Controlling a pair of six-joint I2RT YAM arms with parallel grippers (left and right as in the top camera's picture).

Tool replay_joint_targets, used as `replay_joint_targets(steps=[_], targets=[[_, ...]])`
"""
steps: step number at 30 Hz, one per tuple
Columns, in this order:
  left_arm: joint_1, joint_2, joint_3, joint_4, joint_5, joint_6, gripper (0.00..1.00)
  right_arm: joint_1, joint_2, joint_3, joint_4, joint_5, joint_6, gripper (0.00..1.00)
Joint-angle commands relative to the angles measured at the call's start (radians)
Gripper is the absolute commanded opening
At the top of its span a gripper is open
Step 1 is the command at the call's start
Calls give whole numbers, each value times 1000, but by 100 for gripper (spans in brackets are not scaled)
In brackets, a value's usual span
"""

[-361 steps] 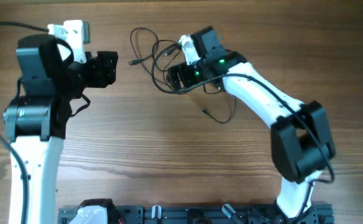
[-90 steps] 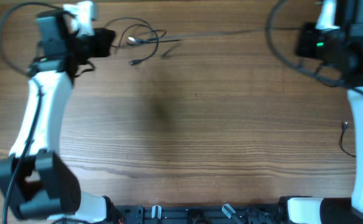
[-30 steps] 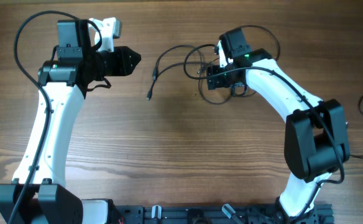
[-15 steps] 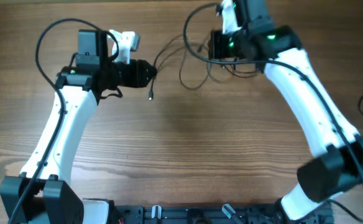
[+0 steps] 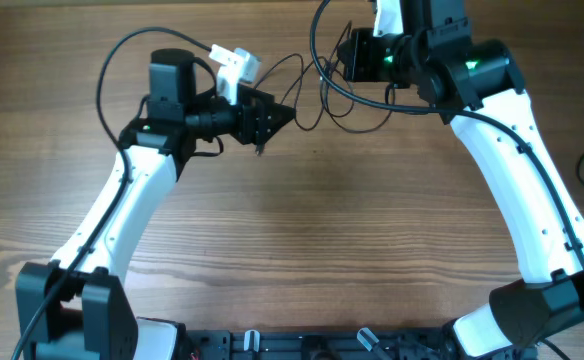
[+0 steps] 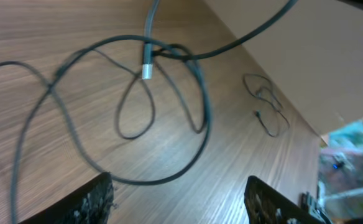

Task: Untangle cables

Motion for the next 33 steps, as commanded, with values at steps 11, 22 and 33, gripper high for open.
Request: replay_joint_targets(steps=[11,22,33], targets=[[-166,80,-2,251,-116,-76,55,14,-19,16,-35,-100,10,4],[-166,122,-2,265,-119,-79,18,16,-19,16,-37,-97,2,4],[-95,121,-2,264,-117,-124,10,14,-19,16,-74,-16,-15,4]])
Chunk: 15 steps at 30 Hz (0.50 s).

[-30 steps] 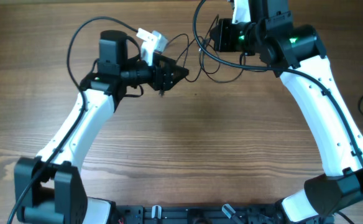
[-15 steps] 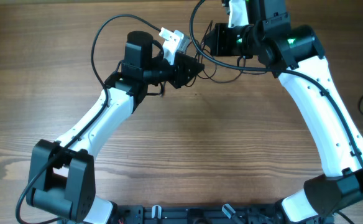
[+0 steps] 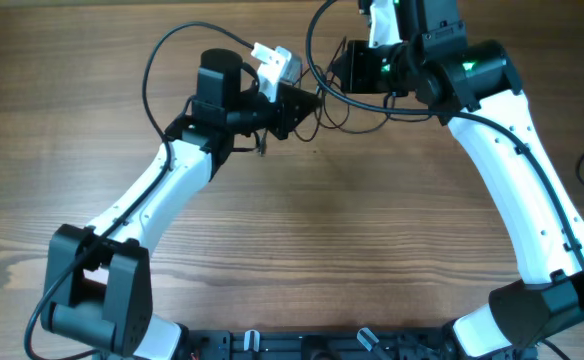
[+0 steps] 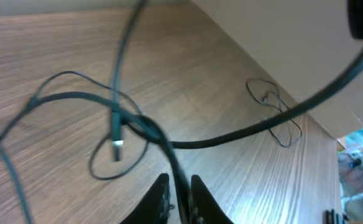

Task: Untangle cables

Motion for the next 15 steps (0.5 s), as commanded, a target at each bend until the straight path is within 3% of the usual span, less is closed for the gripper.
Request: replay_joint_targets(steps=[1,10,11,13,14,15], targets=[[51,9,0,3,5,-40,6,3,-19,16,2,24,-17,4],[49,9,0,3,6,-46,4,3,-19,16,-2,23,-17,4],[47,9,0,3,9,-47,7,3,-19,16,-1,23,-16,4],[46,9,0,0,9,-47,24,3,-19,16,0,23,-14,4],[47,9,0,-1,8,-47,43,3,-19,16,-1,22,-15,4],[47,9,0,0,8,-47,43,3,-19,16,-1,19,-15,4]])
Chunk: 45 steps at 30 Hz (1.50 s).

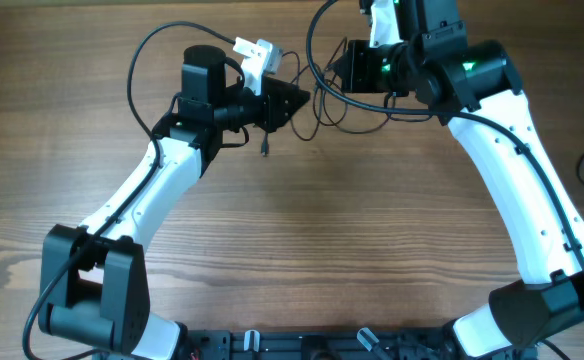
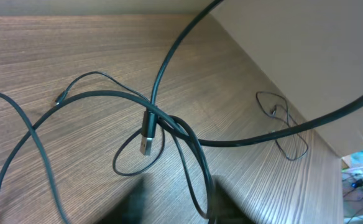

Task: Untangle cables

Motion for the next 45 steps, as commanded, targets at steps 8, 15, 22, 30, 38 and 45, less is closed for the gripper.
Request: replay_joint_targets(steps=[8,15,22,30,38,45], targets=[[-35,9,0,4,7,2,34,3,-39,16,-3,5,-12,4],[-68,10,0,5,-27,2,22,3,-39,16,-7,4,-11,4],[-72,27,0,5,-45,2,27,3,-43,16,-7,-10,-13,4],[-83,48,0,10,-49,2,4,3,-54,16,-7,-15,-18,4],[109,-60,0,-75,-48,-24,4,-10,-55,16,-102,290,-2,4],[322,-102,0,-191,-48,-24,4,-193,-74,16,-190,377,23,4]])
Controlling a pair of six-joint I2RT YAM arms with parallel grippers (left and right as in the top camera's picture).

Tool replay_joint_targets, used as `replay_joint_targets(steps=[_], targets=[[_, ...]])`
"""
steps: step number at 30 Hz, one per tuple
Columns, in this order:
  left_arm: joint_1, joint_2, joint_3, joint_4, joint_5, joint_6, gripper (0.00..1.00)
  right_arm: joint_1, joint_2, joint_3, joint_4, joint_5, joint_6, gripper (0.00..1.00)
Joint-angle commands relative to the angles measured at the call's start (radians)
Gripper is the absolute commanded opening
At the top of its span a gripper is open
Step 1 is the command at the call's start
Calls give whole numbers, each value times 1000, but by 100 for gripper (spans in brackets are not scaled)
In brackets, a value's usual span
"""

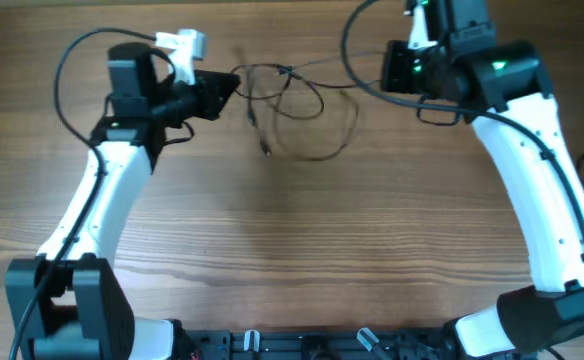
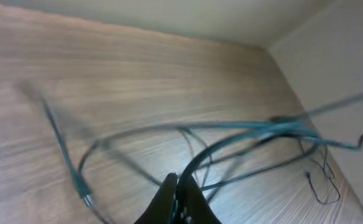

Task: Untangle cables

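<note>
A tangle of thin dark cables (image 1: 297, 105) lies stretched across the far middle of the wooden table, with a metal plug end (image 1: 265, 150) hanging toward the near side. My left gripper (image 1: 224, 90) is at the tangle's left end. In the left wrist view this left gripper (image 2: 180, 182) is shut on a dark cable strand (image 2: 231, 140) that arcs away to the right, and the plug (image 2: 85, 199) lies at lower left. My right gripper (image 1: 397, 65) is at the tangle's right end; taut strands run up to it, and its fingers are hidden from above.
Another small coil of thin cable (image 2: 318, 186) lies near the table's right edge. A pale wall (image 2: 330, 68) borders the far side. Each arm's own wire loops above its wrist.
My left gripper has moved left and my right gripper right. The tangle, bunched between them before, is now drawn out wide. The left fingers, blurred and apart then, are now shut on a strand.
At first my left gripper stood wide open left of the bunched cables near my right gripper. Then it was in among them with its fingers nearly together round a strand. Then it sat a little back, fingers blurred. Now both grippers are apart with the cables stretched.
</note>
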Motion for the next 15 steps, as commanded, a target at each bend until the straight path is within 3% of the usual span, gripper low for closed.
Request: replay_joint_targets(steps=[1,10,15], targets=[[75,-18,0,-24,-18,-5,4,-123,-34,16,-64,114,18,4],[113,-83,0,-34,-18,-5,4,-373,-34,16,-153,395,88,4],[112,-96,0,-55,-14,-6,4,-414,-34,1,-175,332,33,4]])
